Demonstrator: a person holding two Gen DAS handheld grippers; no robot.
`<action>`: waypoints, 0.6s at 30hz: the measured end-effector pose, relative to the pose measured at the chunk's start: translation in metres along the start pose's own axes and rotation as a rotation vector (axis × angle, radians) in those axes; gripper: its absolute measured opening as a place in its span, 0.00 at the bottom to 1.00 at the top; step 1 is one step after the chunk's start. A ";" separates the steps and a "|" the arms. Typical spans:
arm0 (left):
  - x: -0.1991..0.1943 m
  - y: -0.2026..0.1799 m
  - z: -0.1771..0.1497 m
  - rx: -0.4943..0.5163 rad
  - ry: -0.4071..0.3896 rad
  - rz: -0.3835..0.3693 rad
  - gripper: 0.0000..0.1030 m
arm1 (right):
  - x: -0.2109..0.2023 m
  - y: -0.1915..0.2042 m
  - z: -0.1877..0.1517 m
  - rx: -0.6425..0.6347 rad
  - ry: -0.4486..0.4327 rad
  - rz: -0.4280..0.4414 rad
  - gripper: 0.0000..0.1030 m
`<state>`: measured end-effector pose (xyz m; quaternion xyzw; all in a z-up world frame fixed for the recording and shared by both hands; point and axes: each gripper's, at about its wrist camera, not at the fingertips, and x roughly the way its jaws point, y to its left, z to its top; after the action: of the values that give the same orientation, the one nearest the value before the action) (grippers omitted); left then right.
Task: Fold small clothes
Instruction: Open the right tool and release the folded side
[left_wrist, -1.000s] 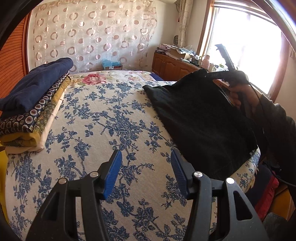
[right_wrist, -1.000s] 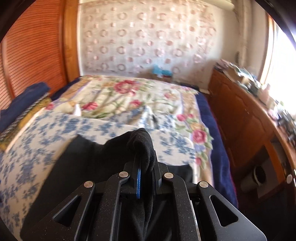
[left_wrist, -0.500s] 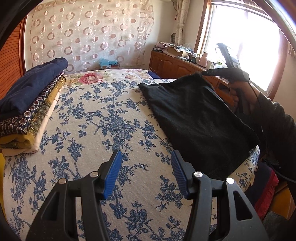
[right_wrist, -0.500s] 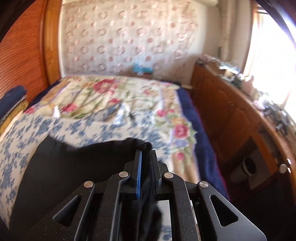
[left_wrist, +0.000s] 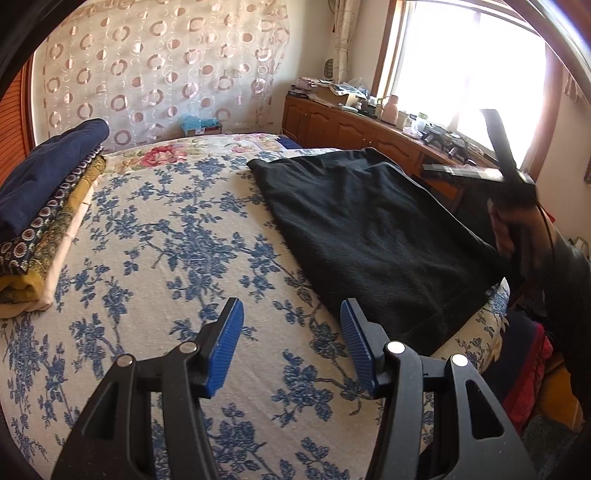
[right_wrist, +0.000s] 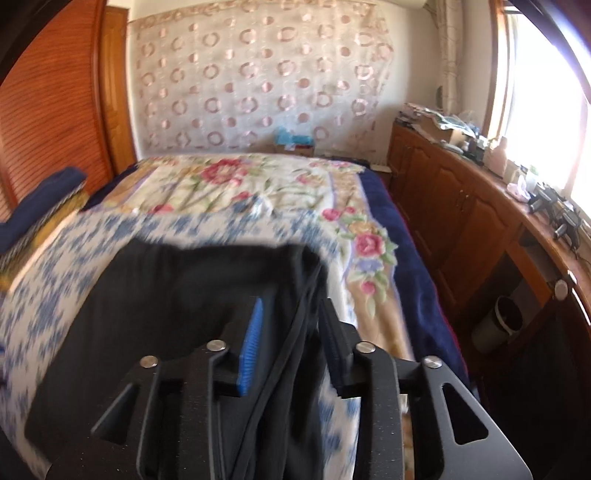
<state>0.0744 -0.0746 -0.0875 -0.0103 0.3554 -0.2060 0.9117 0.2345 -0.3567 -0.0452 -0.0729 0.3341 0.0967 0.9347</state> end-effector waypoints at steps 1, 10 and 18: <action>0.001 -0.002 0.000 0.003 0.001 -0.003 0.52 | -0.005 0.004 -0.009 -0.009 0.004 0.009 0.32; 0.011 -0.018 0.001 0.028 0.024 -0.020 0.52 | -0.043 0.028 -0.077 0.003 0.042 0.069 0.49; 0.018 -0.024 -0.003 0.027 0.037 -0.045 0.52 | -0.065 0.030 -0.107 0.049 0.050 0.088 0.48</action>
<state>0.0754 -0.1035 -0.0977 -0.0024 0.3689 -0.2314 0.9002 0.1128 -0.3577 -0.0873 -0.0375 0.3624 0.1274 0.9225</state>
